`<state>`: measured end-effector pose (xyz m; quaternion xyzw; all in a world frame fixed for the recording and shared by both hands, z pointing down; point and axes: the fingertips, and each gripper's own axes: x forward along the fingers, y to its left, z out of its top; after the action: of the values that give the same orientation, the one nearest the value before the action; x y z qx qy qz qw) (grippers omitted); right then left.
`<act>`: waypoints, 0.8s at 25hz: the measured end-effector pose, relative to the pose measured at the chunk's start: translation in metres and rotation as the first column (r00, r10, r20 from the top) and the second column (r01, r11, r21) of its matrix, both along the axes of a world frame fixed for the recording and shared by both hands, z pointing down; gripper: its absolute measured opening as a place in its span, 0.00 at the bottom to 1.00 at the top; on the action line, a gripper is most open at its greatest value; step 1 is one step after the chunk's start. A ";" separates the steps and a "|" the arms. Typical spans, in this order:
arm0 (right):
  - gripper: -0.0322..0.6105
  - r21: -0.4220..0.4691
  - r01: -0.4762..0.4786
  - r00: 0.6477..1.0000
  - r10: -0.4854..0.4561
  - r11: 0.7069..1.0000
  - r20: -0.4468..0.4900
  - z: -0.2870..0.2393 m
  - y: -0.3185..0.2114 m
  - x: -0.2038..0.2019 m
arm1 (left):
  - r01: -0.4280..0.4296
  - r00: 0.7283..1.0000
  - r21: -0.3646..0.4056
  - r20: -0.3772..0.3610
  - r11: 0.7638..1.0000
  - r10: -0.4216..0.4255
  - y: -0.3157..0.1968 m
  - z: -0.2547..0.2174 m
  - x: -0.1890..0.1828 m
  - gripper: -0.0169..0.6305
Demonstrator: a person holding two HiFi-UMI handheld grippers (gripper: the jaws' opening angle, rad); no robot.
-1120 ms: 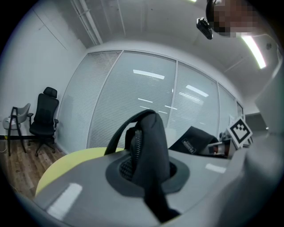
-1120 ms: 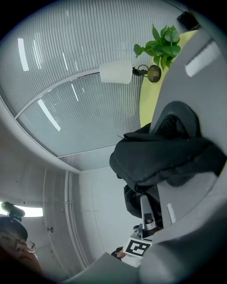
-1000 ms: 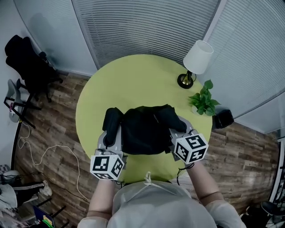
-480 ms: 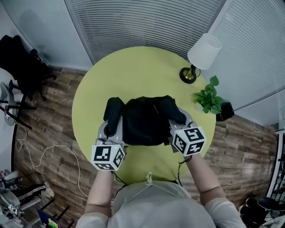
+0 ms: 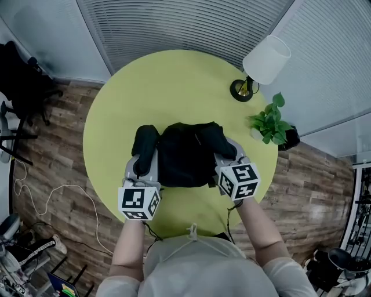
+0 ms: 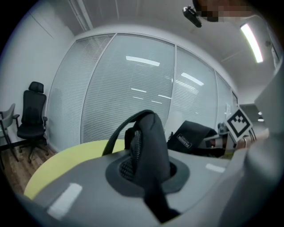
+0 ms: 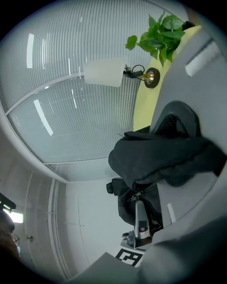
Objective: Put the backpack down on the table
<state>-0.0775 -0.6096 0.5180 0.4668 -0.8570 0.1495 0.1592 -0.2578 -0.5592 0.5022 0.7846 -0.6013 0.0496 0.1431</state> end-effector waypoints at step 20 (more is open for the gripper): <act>0.12 -0.084 -0.147 0.987 0.140 0.986 -0.077 0.050 0.002 0.029 | 0.015 1.000 -0.060 0.017 0.998 -0.014 -0.003 0.040 -0.007 0.07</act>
<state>-0.0483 -0.6077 0.5677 0.5247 -0.8074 0.1821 0.1991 -0.2644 -0.5626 0.5423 0.7752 -0.6062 0.0731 0.1621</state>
